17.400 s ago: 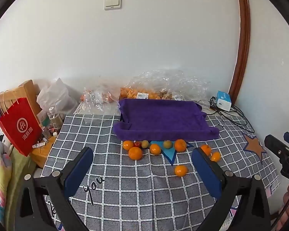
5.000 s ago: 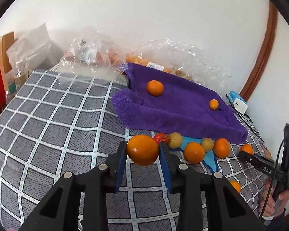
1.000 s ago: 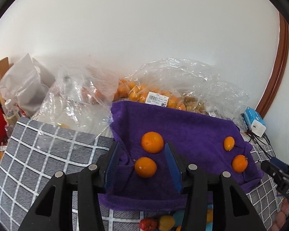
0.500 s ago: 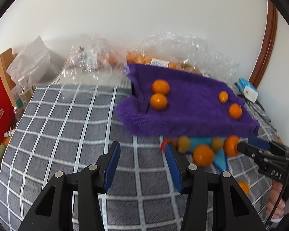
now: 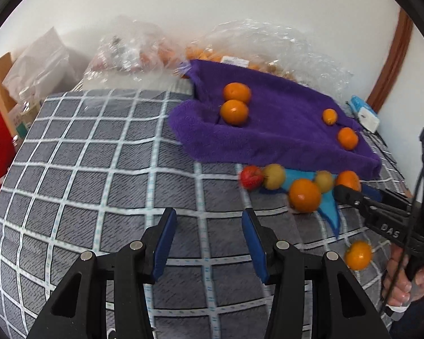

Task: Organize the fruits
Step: 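Grasp the red fruit with the left tool while the right tool grasps another orange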

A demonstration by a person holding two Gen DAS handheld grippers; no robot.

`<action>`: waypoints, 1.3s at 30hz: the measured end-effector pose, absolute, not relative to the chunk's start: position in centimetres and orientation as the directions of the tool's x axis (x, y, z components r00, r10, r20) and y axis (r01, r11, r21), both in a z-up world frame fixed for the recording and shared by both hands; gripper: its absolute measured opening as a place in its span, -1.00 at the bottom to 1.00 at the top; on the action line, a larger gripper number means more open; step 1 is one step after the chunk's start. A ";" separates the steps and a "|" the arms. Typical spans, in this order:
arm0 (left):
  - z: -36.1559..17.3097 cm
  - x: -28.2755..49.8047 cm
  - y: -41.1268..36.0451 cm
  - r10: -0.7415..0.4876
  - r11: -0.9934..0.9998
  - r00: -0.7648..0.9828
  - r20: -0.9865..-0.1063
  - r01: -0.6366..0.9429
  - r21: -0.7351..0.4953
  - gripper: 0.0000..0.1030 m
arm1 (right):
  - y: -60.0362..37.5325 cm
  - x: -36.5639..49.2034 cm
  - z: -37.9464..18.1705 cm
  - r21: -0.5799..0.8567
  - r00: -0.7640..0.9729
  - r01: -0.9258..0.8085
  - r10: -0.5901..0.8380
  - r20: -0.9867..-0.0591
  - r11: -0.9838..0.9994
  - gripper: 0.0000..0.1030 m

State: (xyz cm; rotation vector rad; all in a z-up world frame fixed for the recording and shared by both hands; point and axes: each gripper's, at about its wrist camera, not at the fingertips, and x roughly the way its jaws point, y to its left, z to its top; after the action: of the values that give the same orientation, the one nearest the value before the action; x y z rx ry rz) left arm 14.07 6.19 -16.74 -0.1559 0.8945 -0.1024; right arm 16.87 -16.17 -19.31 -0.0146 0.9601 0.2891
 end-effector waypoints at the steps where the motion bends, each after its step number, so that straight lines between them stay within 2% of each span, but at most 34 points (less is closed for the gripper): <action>1: -16.5 14.1 5.9 -0.163 0.983 0.629 -0.760 0.037 -0.180 -0.11 | -16.4 16.8 -19.1 0.116 0.542 -0.246 0.235 -0.807 0.962 -0.20; 5: -15.8 14.9 4.2 -0.156 0.987 0.646 -0.747 0.066 -0.150 -0.11 | -18.0 15.8 -18.1 0.064 0.591 -0.208 0.178 -0.787 0.976 -0.20; 9: -16.4 16.5 2.9 -0.066 0.998 0.635 -0.770 0.041 -0.052 -0.11 | -20.0 15.0 -18.0 -0.039 0.627 -0.181 0.085 -0.774 0.983 -0.20; 15: -17.6 17.7 3.1 -0.120 0.992 0.598 -0.792 0.045 -0.117 -0.11 | -23.0 15.0 -19.2 0.042 0.603 -0.153 0.127 -0.788 0.987 -0.20; 23: -18.4 18.1 1.7 -0.114 0.993 0.630 -0.768 0.076 -0.086 -0.11 | -23.6 15.4 -19.9 0.107 0.590 -0.148 0.174 -0.789 0.983 -0.20; 25: -18.4 18.1 1.6 -0.134 0.991 0.632 -0.763 0.089 -0.100 -0.30 | -23.6 15.4 -19.9 0.105 0.591 -0.150 0.175 -0.788 0.983 -0.20; 29: -18.4 17.9 1.9 -0.175 0.984 0.632 -0.755 0.099 -0.145 -0.56 | -23.4 15.2 -19.9 0.096 0.593 -0.158 0.172 -0.787 0.983 -0.20; 39: -17.7 16.6 3.6 -0.186 0.976 0.696 -0.694 0.052 -0.209 -0.56 | -23.7 14.8 -19.6 0.115 0.612 -0.163 0.191 -0.767 0.980 -0.20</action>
State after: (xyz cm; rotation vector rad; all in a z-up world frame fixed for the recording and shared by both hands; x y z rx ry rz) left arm 16.57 3.60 -17.67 -0.1790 0.7915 -0.1335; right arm 14.77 -23.68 -19.55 0.0348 0.8886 0.2041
